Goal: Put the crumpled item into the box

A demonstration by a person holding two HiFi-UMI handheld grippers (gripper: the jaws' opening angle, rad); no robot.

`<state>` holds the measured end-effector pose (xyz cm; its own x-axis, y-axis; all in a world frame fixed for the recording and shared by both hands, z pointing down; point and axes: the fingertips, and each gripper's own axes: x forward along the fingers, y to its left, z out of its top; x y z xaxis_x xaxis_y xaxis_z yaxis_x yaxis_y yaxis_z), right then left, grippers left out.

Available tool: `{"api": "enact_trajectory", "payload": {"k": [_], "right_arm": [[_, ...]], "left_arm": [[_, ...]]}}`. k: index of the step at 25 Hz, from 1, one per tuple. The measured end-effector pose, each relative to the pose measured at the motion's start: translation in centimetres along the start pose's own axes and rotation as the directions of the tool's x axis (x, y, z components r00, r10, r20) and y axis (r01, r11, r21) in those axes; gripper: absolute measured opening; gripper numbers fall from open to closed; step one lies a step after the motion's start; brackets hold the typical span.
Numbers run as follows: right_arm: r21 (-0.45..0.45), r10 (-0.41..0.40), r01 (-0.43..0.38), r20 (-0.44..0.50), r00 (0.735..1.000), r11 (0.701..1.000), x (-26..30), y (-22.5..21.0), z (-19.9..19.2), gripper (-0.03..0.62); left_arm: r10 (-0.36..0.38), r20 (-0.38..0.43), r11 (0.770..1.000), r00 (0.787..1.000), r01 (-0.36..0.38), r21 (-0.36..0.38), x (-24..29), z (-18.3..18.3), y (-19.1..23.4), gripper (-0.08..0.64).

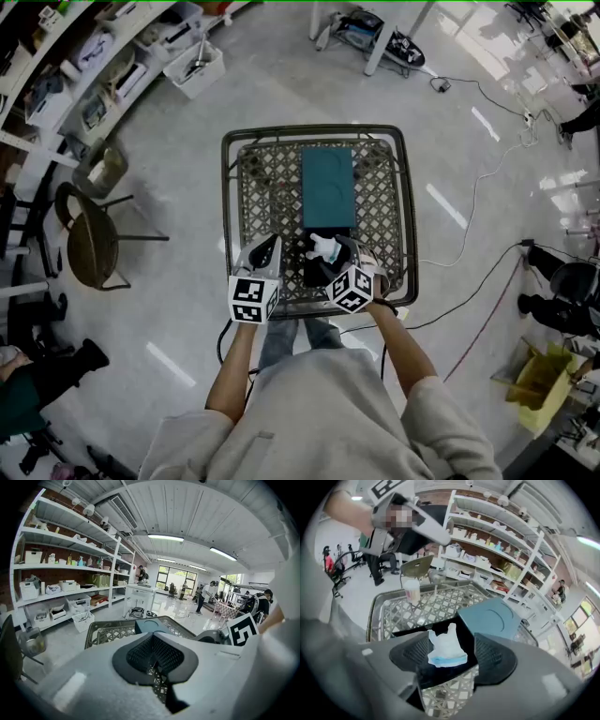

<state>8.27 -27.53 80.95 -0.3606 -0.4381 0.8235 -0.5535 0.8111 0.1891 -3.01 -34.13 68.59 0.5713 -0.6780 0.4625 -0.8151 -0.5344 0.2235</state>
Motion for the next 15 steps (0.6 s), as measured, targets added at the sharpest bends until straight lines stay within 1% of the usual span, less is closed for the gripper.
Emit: {"api": "enact_trajectory", "payload": {"k": [2,3,5,6,7,10,11,13,15], "right_arm": [[0.137,-0.027,0.02,0.052,0.998,0.99,-1.0,-0.7,0.6,0.274],[0.213,-0.044,0.026,0.078,0.996,0.977,-1.5,-1.2,0.9,0.258],[0.364,-0.088,0.035,0.131,0.987,0.931,-2.4,-2.3,1.3,0.218],[0.429,-0.115,0.039,0.153,0.981,0.903,-2.8,-3.0,1.3,0.178],[0.482,-0.143,0.045,0.169,0.975,0.875,-3.1,-3.6,1.2,0.164],[0.598,-0.205,0.05,0.193,0.959,0.8,-3.7,-4.9,0.7,0.12],[0.624,-0.218,0.048,0.199,0.955,0.78,-3.9,-5.1,0.7,0.109],[0.649,-0.242,0.054,0.203,0.949,0.759,-4.3,-5.6,0.7,0.075],[0.659,-0.265,0.064,0.209,0.941,0.749,-4.7,-6.1,0.9,0.032]], "left_arm": [[-0.001,0.001,1.0,1.0,0.001,0.001,0.0,0.1,-0.1,0.006],[-0.002,0.002,1.0,1.0,0.002,0.002,0.0,0.1,-0.2,0.006],[-0.003,0.005,1.0,1.0,0.003,0.003,-0.1,0.1,-0.4,0.006],[-0.003,0.005,1.0,1.0,0.003,0.003,-0.1,0.1,-0.6,0.006],[-0.003,0.006,1.0,1.0,0.003,0.003,-0.1,0.1,-0.7,0.006],[-0.004,0.007,1.0,1.0,0.004,0.003,-0.1,0.2,-0.8,0.006],[-0.004,0.007,1.0,1.0,0.004,0.003,-0.2,0.1,-0.8,0.006],[-0.003,0.007,1.0,1.0,0.003,0.001,-0.3,0.1,-0.8,0.006],[0.0,0.009,1.0,1.0,0.0,0.002,-0.4,0.1,-0.9,0.006]]}}
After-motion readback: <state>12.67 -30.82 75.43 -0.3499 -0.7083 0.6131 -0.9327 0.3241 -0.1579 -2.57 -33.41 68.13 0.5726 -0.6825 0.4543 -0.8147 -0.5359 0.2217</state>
